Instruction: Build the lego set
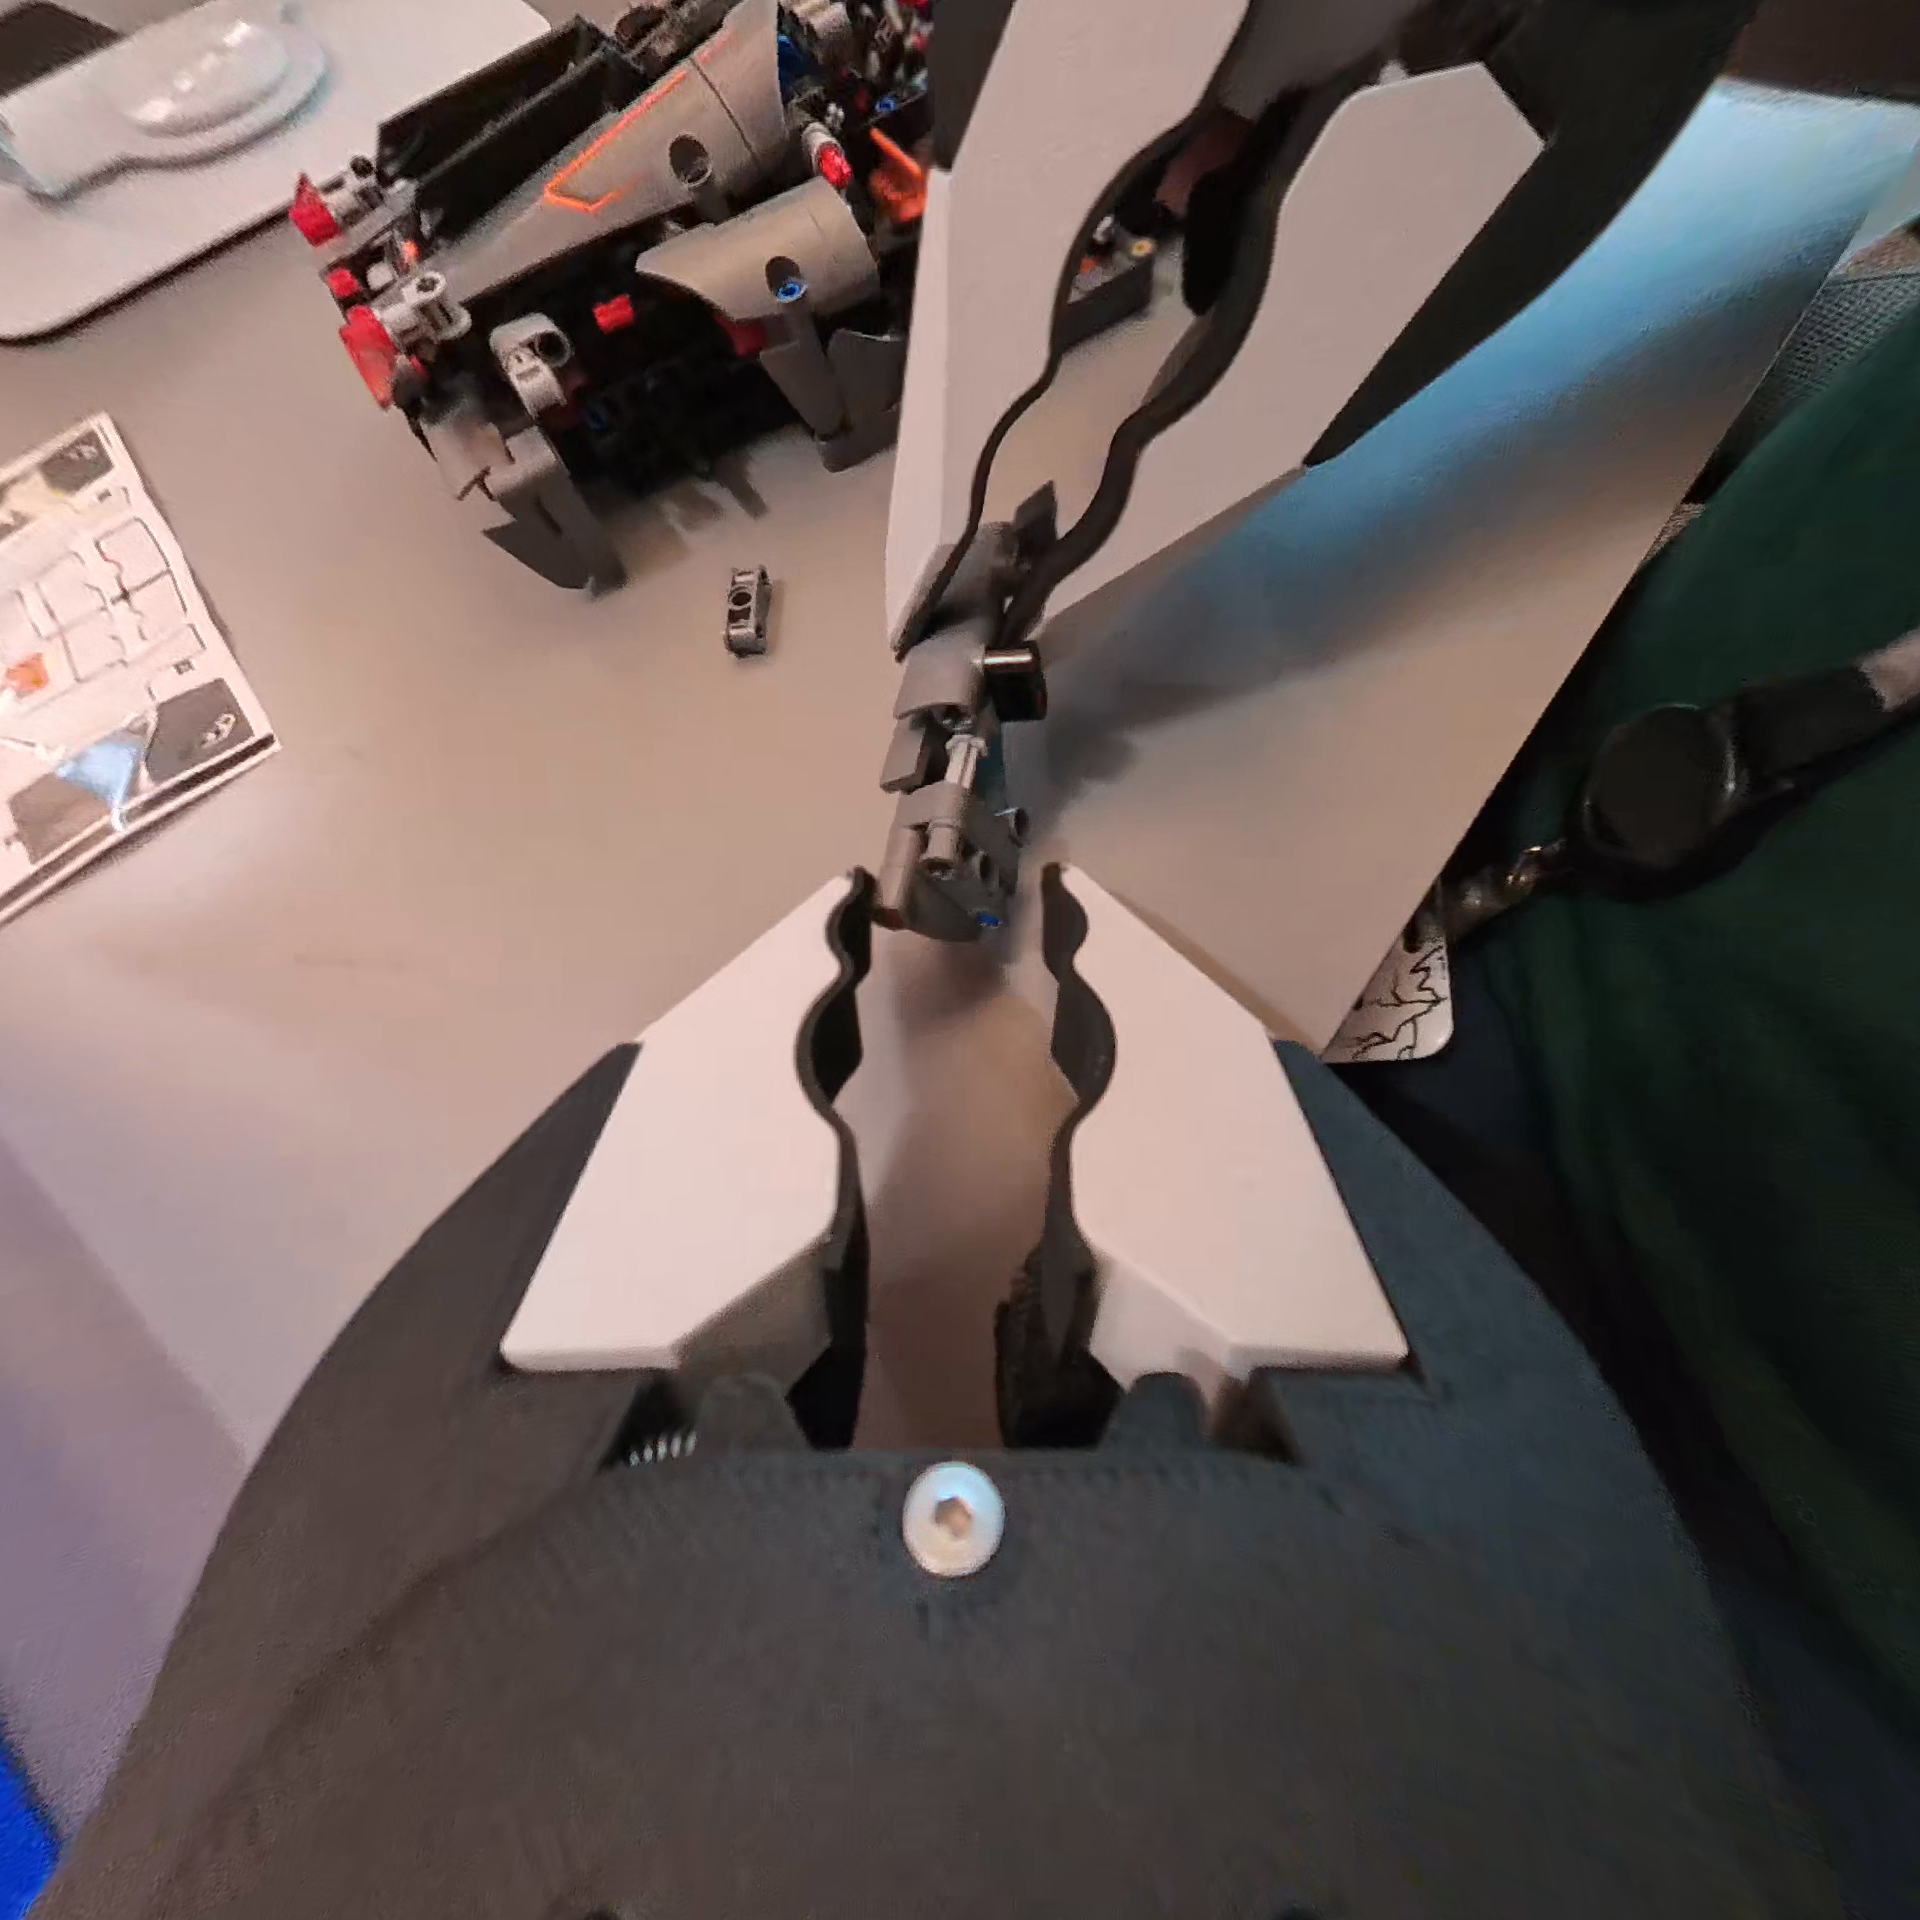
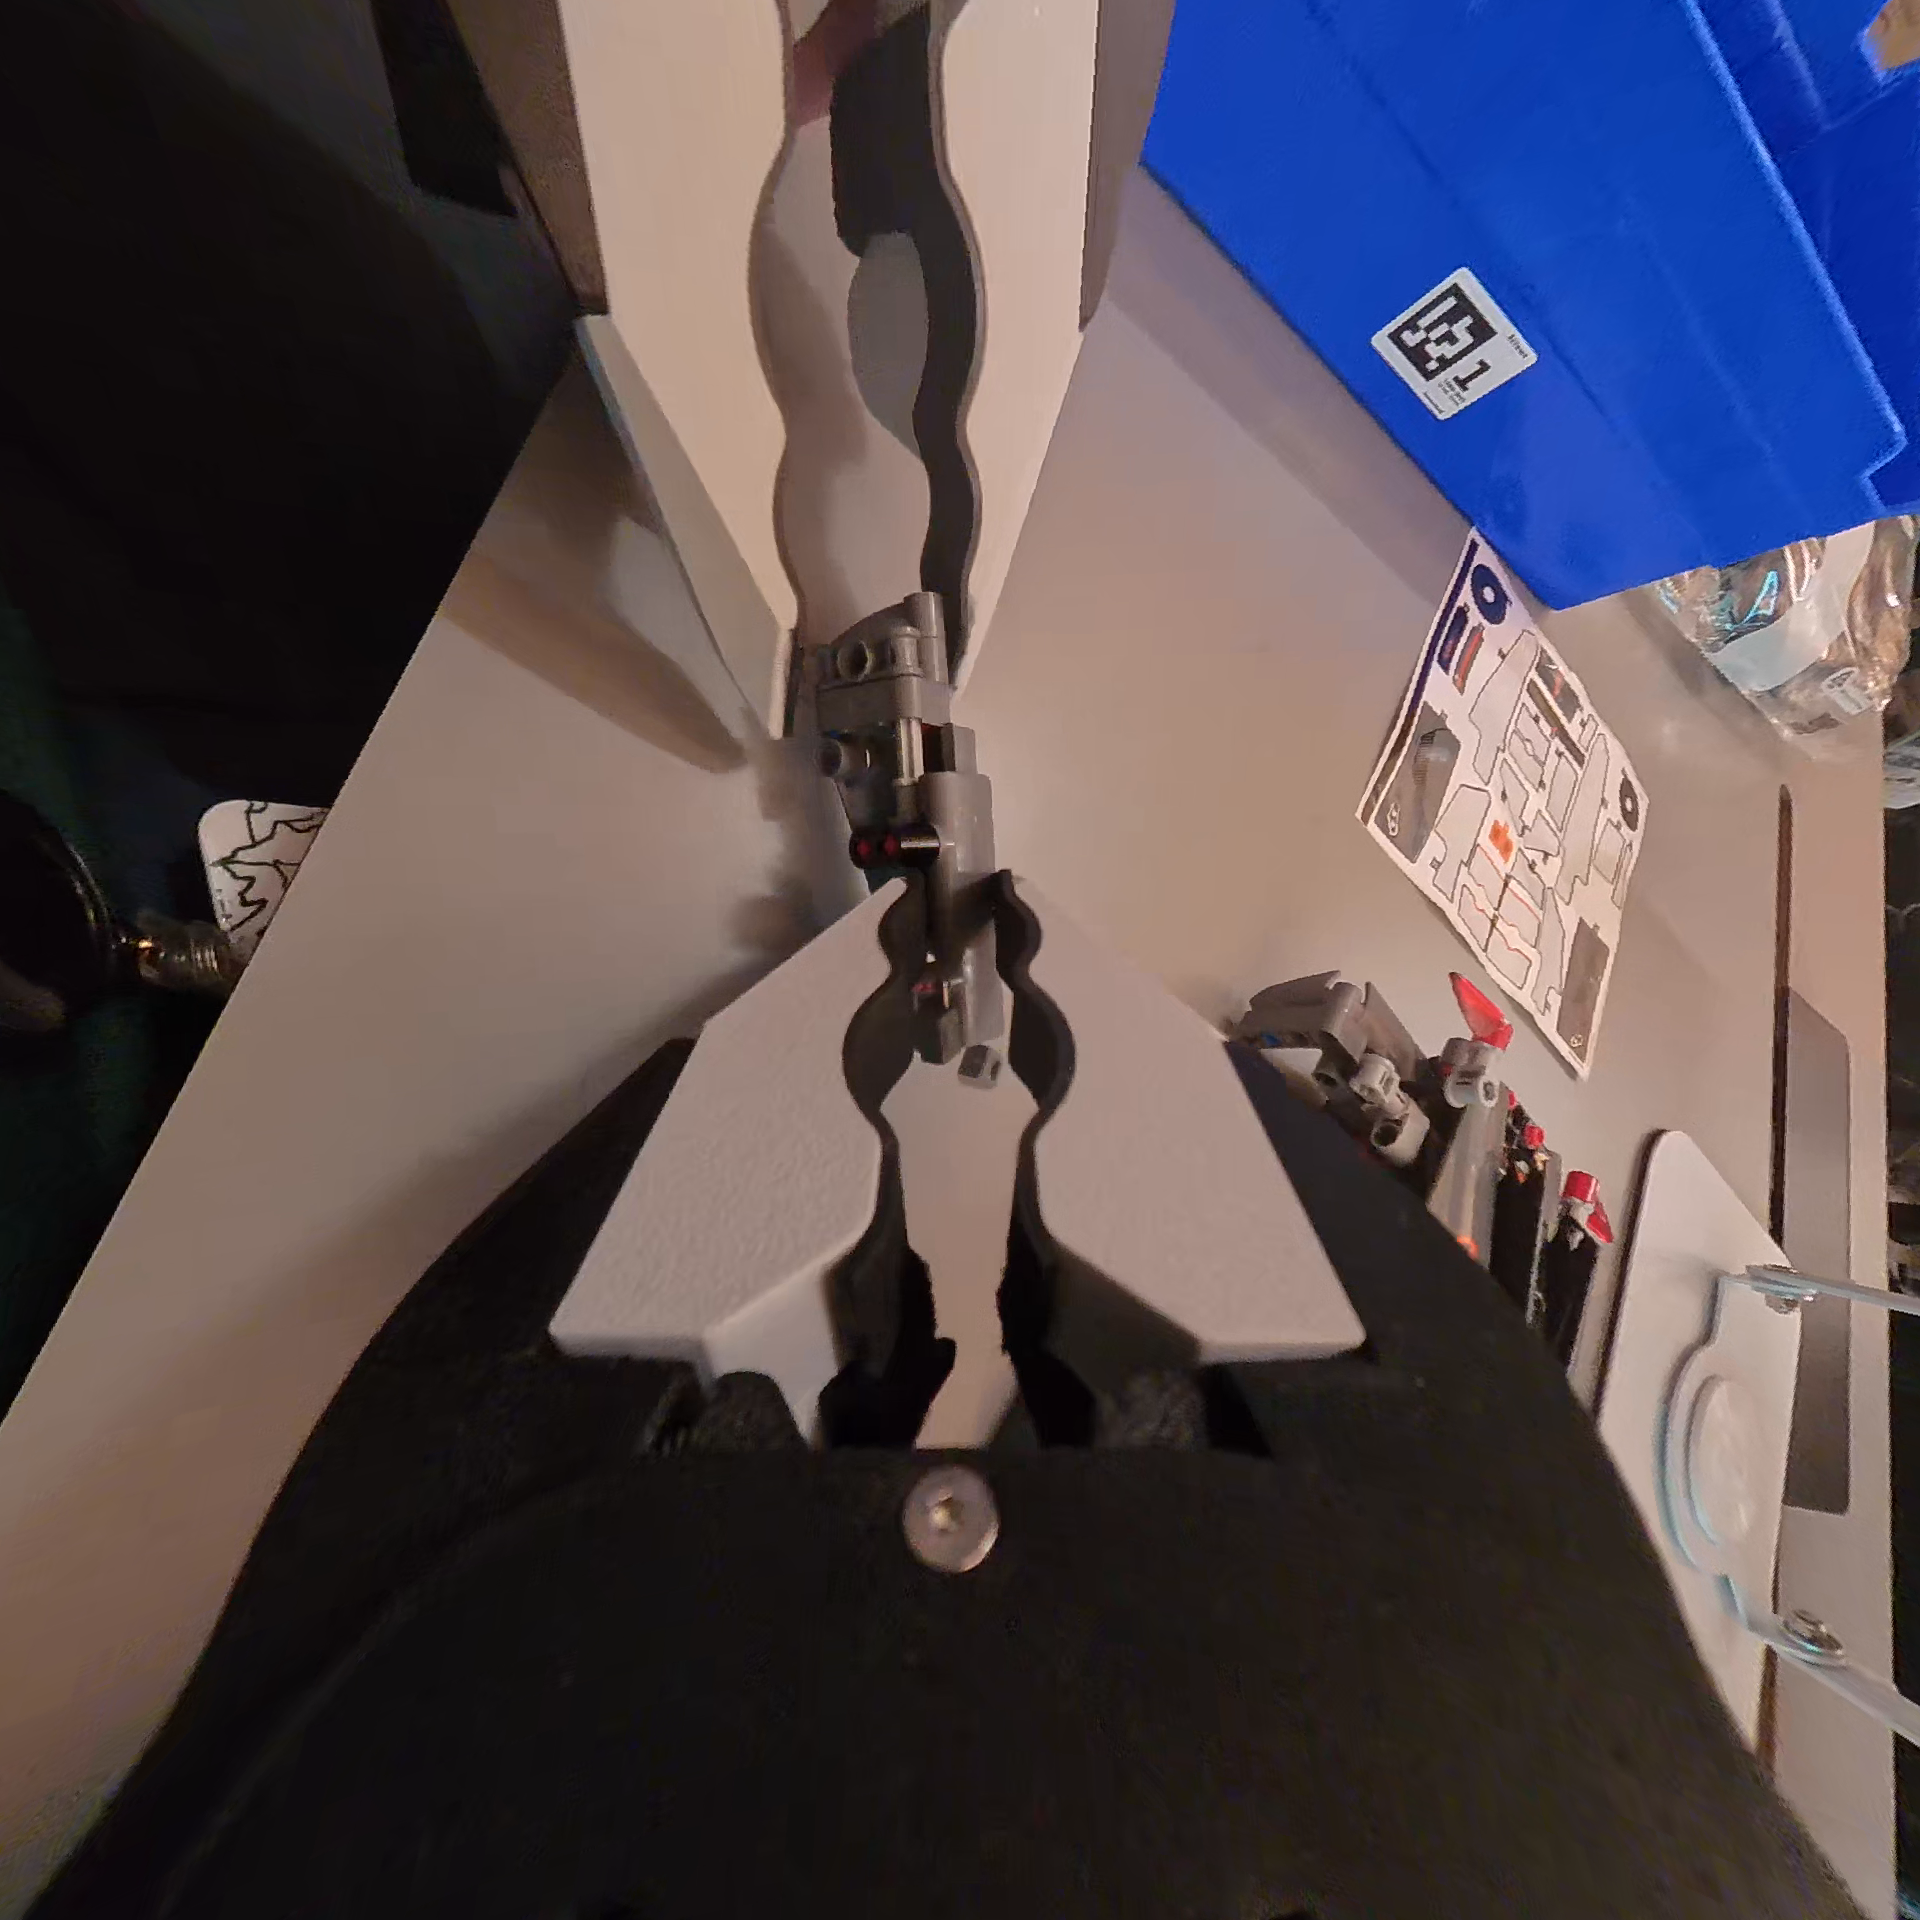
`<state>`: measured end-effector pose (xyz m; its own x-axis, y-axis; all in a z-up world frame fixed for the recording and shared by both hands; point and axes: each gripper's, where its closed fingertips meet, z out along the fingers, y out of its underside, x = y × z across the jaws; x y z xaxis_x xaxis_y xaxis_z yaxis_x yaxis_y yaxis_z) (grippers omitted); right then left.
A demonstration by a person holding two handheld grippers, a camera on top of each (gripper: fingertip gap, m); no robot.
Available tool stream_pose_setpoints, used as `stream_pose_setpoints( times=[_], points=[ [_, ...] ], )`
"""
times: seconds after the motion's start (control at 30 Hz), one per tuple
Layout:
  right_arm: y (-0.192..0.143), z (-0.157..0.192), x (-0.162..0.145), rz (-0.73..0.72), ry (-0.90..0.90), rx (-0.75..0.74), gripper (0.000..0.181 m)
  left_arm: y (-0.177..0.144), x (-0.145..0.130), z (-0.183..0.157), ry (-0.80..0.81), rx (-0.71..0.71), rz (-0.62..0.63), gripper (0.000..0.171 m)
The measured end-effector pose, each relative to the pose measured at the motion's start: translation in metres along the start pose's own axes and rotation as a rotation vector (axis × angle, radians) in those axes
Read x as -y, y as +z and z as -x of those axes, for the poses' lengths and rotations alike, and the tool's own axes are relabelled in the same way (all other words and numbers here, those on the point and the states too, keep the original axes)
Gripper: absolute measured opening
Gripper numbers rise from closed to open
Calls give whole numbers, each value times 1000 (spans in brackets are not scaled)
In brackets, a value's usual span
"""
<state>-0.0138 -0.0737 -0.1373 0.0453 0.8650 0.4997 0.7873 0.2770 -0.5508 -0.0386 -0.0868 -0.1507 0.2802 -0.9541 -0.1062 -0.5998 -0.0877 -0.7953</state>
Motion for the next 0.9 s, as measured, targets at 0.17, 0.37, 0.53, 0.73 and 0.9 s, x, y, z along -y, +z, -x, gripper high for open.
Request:
stream_pose_setpoints(
  times=[0.17, 0.37, 0.53, 0.73, 0.9],
  points=[
    [-2, -4, 4, -18, -31, -41, 10, -2, 5, 3, -40, -14, -31, 24],
    [-2, -9, 5, -27, -37, -64, 10, -3, 6, 10, 90, 110, -27, 23],
    [1, -13, 5, -26, -36, -72, 10, -3, 5, 18, 179, 182, 5, 23],
    [5, -28, 7, -12, -45, -92, 10, -4, 9, 33, 176, 200, 3, 23],
    [3, -47, 11, -13, -55, -131, 9, -8, 19, 50, 195, 237, -16, 23]
  ],
)
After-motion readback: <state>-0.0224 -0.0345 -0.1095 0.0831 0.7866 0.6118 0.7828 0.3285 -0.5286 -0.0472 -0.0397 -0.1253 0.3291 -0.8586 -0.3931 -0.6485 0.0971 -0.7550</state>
